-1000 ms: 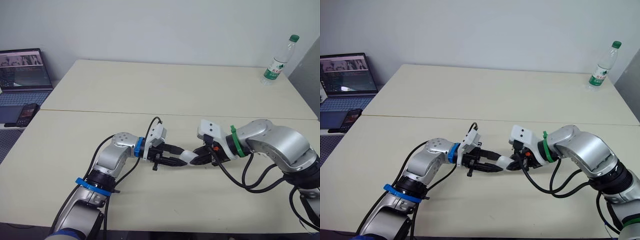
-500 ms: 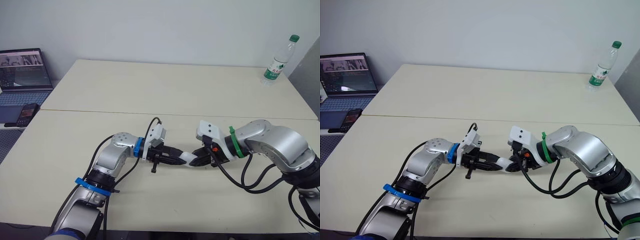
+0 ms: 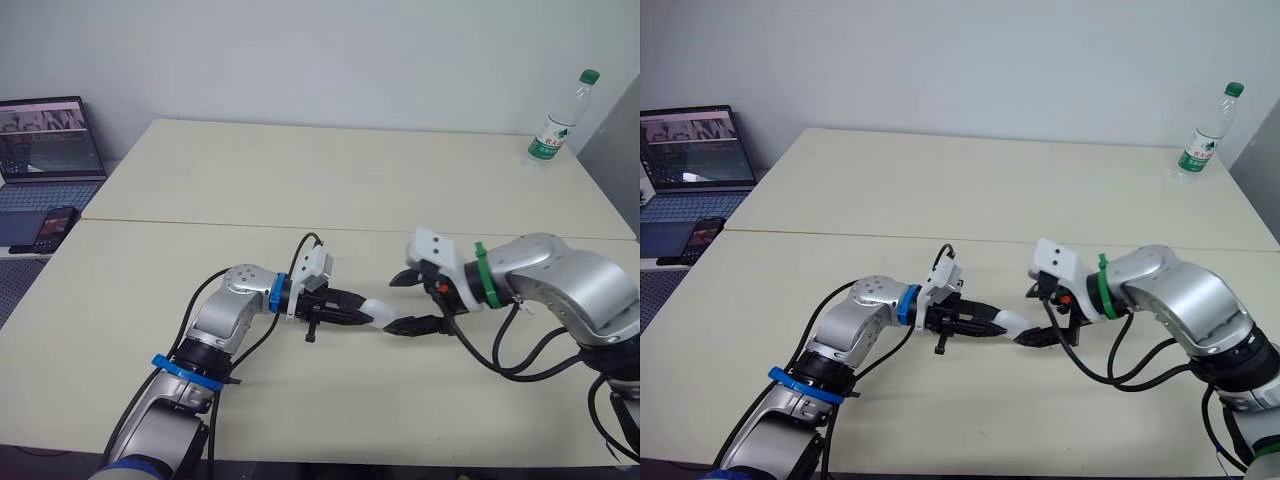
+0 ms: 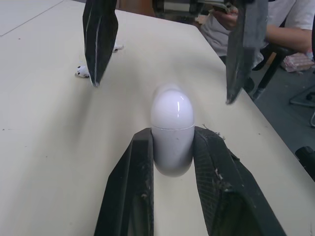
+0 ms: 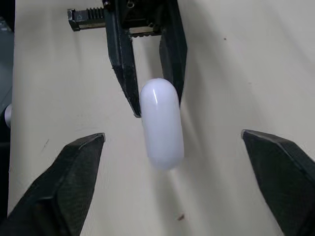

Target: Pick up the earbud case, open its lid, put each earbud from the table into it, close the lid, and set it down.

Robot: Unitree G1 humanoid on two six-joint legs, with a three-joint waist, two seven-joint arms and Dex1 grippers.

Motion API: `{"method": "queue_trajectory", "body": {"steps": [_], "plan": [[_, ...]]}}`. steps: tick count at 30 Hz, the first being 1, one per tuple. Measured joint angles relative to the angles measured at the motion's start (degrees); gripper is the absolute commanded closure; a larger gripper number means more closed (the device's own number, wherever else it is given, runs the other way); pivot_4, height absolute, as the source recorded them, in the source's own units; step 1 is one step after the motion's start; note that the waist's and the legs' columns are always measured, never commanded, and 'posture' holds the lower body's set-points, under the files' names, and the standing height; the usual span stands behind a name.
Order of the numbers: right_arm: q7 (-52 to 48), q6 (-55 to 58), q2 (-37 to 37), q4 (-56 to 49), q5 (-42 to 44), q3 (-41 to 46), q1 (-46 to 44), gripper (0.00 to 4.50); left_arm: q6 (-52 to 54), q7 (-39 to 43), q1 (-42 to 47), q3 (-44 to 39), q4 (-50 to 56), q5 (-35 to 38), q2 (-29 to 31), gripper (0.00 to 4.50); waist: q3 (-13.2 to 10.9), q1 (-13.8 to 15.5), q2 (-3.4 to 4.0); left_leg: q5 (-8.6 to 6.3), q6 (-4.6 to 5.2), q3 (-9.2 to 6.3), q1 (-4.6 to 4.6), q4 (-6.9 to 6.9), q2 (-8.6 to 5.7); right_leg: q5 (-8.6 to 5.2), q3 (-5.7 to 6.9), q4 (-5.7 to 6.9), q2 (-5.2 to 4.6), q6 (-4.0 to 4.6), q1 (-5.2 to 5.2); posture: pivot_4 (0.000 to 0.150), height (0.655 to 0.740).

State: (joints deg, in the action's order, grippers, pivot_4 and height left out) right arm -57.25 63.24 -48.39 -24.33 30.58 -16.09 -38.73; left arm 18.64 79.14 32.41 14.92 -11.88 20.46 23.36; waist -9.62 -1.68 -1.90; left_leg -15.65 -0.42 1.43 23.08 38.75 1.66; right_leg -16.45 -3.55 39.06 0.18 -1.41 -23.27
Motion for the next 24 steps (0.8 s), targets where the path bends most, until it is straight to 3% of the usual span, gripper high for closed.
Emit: {"method": "queue_trajectory", "body": {"steps": [10, 24], "plan": [[8.9, -5.58, 8.02, -1.85, 2.07, 10.34, 8.51, 0.06, 9.13, -1.65, -1.62, -3.84, 1.41, 5.98, 0.05, 3.74, 0.0, -0.09, 0.0, 0.0, 0.0, -0.02, -0.01, 0.02, -0.01, 0.01, -0.01, 0.04, 0.02, -0.03, 0.01, 0.15, 0.74], [10.24, -8.87, 6.2, -2.43, -2.38, 3.95, 9.0, 0.06, 11.18, -3.33, -1.88, -4.16, 2.68, 6.5, 0.13, 3.74, 0.0, -0.05, 0.0, 0.0, 0.0, 0.01, -0.01, 0.03, -0.02, 0.02, -0.03, 0.03, 0.02, -0.03, 0.02, 0.15, 0.74]]}}
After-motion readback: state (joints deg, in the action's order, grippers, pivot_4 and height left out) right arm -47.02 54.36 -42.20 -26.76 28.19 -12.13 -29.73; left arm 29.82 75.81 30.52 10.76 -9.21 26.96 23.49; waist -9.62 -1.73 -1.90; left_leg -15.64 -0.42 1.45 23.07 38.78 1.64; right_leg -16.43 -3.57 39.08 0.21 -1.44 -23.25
